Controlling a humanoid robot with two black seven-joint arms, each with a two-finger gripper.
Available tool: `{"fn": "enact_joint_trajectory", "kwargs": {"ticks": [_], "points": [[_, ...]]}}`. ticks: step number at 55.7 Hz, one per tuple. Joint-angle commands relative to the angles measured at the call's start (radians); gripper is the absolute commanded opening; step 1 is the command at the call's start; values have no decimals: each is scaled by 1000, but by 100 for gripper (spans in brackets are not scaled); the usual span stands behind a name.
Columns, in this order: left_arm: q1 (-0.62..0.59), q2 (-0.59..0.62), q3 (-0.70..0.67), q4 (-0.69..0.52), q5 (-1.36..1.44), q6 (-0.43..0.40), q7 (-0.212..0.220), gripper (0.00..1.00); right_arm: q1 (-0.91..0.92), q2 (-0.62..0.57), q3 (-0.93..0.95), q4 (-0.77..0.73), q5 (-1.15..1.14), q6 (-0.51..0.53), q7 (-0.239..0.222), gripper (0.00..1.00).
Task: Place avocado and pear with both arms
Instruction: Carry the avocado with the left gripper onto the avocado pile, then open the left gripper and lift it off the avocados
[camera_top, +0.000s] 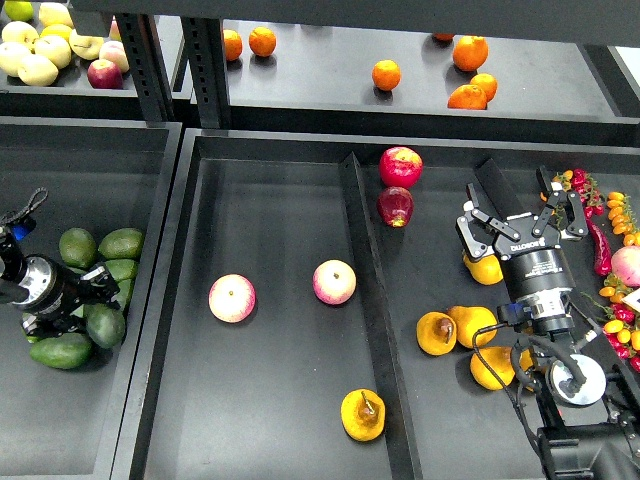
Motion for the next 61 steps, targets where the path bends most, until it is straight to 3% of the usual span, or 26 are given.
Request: {"fn": "enact_joint_trajectory", "kwargs": {"ticks": [1, 22, 23, 25, 30, 38, 49, 61], "points": [[11, -4, -3, 25, 0, 0, 0, 47, 0, 0, 1, 1, 0, 0, 1, 100], [41, -15, -38, 52, 0, 0, 0, 64, 0, 0, -1, 3, 0, 1, 1, 100], [43, -14, -41, 53, 0, 0, 0, 66, 0, 0, 1, 3, 0, 1, 1, 100], [49, -14, -45, 55, 0, 0, 0, 81, 2, 0, -1, 3, 0, 1, 1, 100], [50, -12, -58, 62, 0, 0, 0, 99, 0, 0, -1, 3, 0, 1, 1, 100], [53, -10, -117, 85, -11, 0, 0, 99, 2, 0, -1, 6, 0, 1, 1, 100], [87, -15, -331, 93, -77, 0, 0, 100, 2, 0, 1, 7, 0, 3, 1, 100], [135, 0, -445, 111, -87, 0, 0, 100, 2, 0, -2, 7, 0, 7, 1, 100]]}}
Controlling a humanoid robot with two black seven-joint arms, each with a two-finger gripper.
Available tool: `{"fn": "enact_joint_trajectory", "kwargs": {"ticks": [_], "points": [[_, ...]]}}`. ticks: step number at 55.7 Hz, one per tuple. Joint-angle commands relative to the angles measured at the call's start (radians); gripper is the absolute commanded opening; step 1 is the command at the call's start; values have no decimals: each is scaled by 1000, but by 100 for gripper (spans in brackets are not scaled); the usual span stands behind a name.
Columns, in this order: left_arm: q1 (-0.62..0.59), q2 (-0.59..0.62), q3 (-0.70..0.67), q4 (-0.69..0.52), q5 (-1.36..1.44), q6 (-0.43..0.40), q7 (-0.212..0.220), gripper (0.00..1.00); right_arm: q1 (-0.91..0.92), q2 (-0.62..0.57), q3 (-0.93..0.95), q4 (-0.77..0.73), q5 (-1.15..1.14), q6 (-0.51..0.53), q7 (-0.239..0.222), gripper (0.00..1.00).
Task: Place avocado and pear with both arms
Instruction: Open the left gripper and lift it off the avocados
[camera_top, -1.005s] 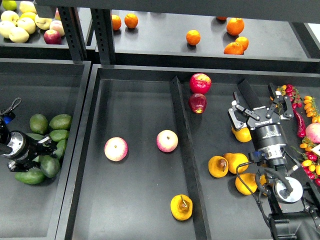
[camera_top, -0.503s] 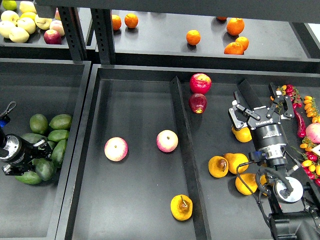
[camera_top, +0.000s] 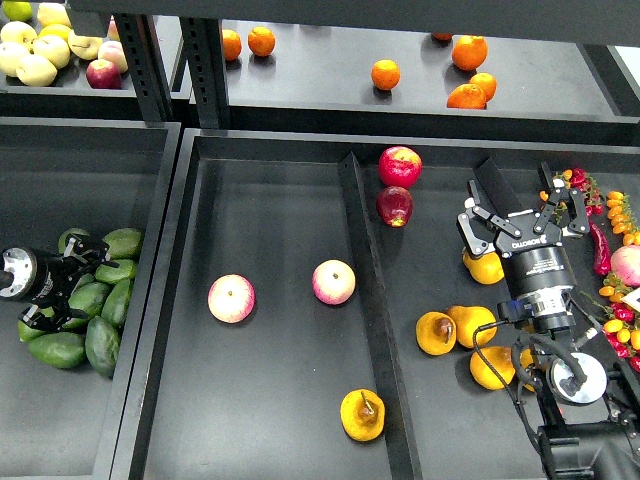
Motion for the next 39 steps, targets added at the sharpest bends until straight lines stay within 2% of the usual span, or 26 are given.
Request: {"fn": "enact_joint_trajectory", "kwargs": {"ticks": [1, 7, 18, 25, 39], "points": [[17, 15, -68, 24, -3, 0, 0, 100, 0, 0, 1, 2, 0, 1, 0, 100], [28, 30, -162, 54, -6, 0, 0, 100, -3, 0, 2, 2, 1, 2, 0, 100], [63, 52, -403, 41, -22, 0, 0, 100, -2, 0, -1, 1, 0, 6, 0, 100], [82, 43, -503, 26, -88, 0, 0, 100, -2, 0, -1, 1, 0, 6, 0, 100], [168, -32, -772, -141, -235, 0, 0, 100, 0, 0, -1, 2, 0, 4, 0, 100]]}}
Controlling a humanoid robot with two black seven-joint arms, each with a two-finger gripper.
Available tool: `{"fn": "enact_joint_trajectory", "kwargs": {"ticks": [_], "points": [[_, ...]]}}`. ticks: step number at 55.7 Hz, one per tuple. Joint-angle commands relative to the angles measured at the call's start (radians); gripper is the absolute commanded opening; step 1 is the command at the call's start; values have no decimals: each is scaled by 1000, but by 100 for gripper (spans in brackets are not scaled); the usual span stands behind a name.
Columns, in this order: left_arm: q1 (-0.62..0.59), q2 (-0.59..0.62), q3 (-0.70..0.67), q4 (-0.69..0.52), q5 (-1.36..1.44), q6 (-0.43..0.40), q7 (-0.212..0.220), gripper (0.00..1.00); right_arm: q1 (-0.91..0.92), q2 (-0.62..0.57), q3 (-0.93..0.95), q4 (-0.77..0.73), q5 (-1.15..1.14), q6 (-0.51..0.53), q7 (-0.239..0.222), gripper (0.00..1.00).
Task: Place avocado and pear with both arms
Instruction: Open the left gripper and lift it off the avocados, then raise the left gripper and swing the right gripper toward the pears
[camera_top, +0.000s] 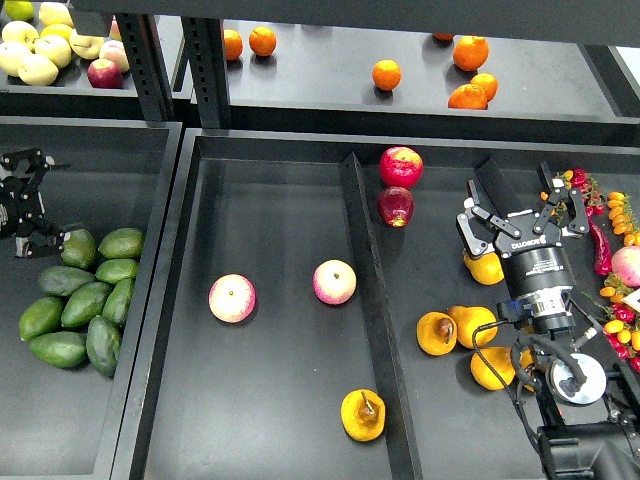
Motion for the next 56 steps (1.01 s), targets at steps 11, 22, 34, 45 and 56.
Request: {"fn": "enact_joint_trajectory", "kwargs": {"ticks": [11, 22, 34, 45, 56], "points": [[125, -213, -374, -183, -31, 22, 0, 100, 2, 0, -3, -1, 0, -9, 0, 100], [174, -351, -518, -289, -31, 125, 0, 100, 10, 0, -5, -1, 0, -15, 0, 100], [223, -539, -640, -436, -29, 286, -48, 100, 30, 0, -20, 11, -2, -87, -2, 100], [286, -539, -638, -496, -29, 303, -182, 100, 60, 0, -25, 19, -9, -143, -2, 100], [423, -539, -604, -644, -28, 303, -269, 100, 86, 0, -74, 17, -11, -144, -2, 100]]}}
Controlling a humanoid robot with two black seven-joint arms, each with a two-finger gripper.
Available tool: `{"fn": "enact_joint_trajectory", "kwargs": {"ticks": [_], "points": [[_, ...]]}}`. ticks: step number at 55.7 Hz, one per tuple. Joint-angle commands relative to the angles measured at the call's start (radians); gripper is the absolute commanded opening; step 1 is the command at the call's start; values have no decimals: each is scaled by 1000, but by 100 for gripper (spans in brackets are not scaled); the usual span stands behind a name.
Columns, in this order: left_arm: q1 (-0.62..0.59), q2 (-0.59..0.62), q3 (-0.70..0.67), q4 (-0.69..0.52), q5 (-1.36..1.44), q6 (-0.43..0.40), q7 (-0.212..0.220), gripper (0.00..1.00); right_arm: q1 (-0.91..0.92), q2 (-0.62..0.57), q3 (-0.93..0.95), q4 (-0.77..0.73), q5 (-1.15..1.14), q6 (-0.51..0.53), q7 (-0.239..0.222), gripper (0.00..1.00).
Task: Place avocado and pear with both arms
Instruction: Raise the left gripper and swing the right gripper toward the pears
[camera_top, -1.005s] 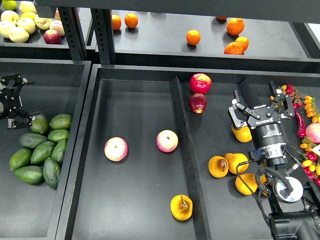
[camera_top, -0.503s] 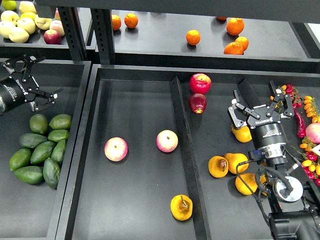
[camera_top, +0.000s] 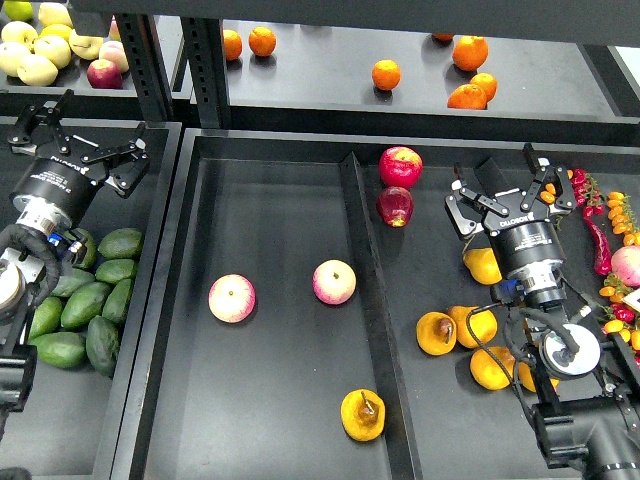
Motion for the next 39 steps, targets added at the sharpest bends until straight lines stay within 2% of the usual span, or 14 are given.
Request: {"fn": "enact_joint_trajectory", "kwargs": {"ticks": [1, 10, 17, 23, 24, 27, 36, 39], "points": [[89, 0, 33, -95, 2, -1, -56, 100, 9, 0, -40, -4, 0, -1, 0, 100], [163, 0, 72, -154, -2, -2, -123, 100, 12, 0, -100, -2, 4, 7, -15, 100], [180, 0, 78, -155, -2, -10, -128, 100, 18, -12, -167, 9, 4, 10, -52, 100], [201, 0, 84, -155, -2, -18, -126, 100, 40, -110, -249, 24, 4, 12, -138, 100], [207, 0, 91, -154, -2, -25, -126, 100, 52, -179, -301, 26, 4, 12, -200, 100], [212, 0, 101, -154, -2, -35, -126, 100, 73, -239, -339, 24, 7, 12, -257, 100], [218, 0, 141, -154, 0, -38, -125, 100, 171, -389, -431, 13, 27, 10, -398, 100], [218, 0, 147, -154, 0, -39, -125, 100, 187, -416, -451, 13, 46, 10, -431, 100]]}}
